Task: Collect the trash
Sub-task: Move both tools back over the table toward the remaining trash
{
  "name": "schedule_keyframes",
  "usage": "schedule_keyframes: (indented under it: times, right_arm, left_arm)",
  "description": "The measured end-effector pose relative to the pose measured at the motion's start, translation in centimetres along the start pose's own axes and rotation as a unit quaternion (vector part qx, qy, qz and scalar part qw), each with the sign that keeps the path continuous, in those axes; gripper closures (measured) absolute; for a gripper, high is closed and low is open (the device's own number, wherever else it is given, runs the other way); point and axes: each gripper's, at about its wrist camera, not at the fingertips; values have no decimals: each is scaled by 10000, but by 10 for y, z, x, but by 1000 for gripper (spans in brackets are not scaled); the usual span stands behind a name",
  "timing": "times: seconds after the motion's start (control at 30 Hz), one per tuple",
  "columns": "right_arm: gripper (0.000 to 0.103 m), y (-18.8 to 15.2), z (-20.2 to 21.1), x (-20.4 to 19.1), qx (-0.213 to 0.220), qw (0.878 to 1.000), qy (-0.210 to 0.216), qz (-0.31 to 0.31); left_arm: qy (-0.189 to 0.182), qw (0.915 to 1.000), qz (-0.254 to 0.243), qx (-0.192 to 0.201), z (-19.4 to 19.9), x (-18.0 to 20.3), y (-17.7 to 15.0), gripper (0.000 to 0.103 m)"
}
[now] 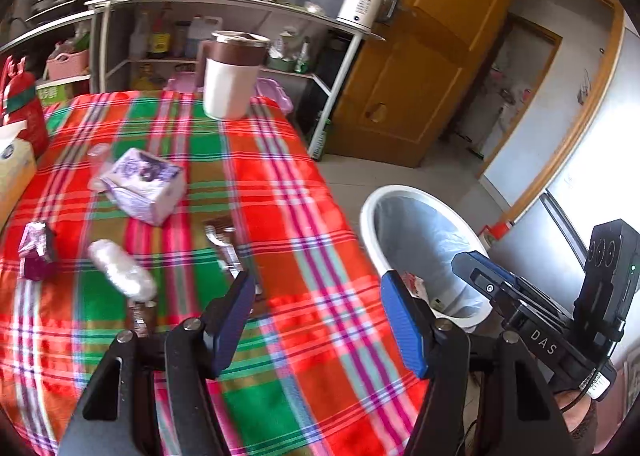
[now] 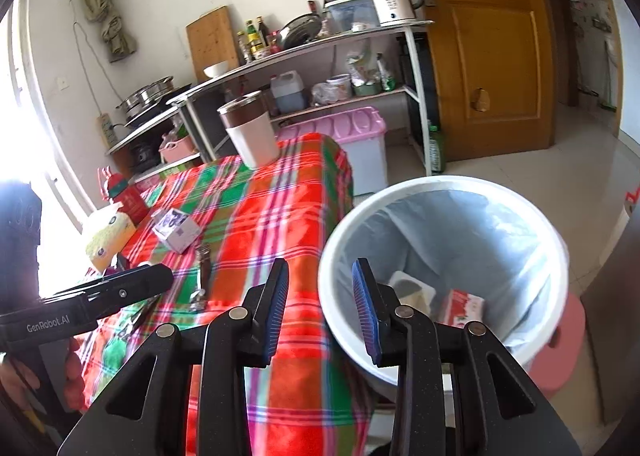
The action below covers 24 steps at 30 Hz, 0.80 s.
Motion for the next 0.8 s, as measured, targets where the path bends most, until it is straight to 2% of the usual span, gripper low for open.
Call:
schedule_keyframes:
  times: [0.13, 0.37, 0.5, 0.8]
  right_arm:
    - [66, 3, -11, -20, -75, 9997, 127, 182]
    - [60, 12, -34, -56, -224, 9980, 369, 463]
    - [52, 21, -52, -79, -343, 9958, 561, 642]
    - [44, 40, -92, -128, -578, 9890, 796, 1100]
  left_arm:
    - [332, 9990, 233, 181, 15, -28, -3, 35]
    - [666, 9939, 803, 348, 35, -87, -9, 33]
    - [815, 9902, 1061, 396, 41, -116, -11, 31]
    - [985, 9825, 1530, 398, 48, -170, -13, 29]
Point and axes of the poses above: each gripper's, at about its wrist camera, not at the fingertips, and z roughly against the way its jaws point, x to its right, y to its top, and after that the axes turned 9 degrees about -x, right-handed
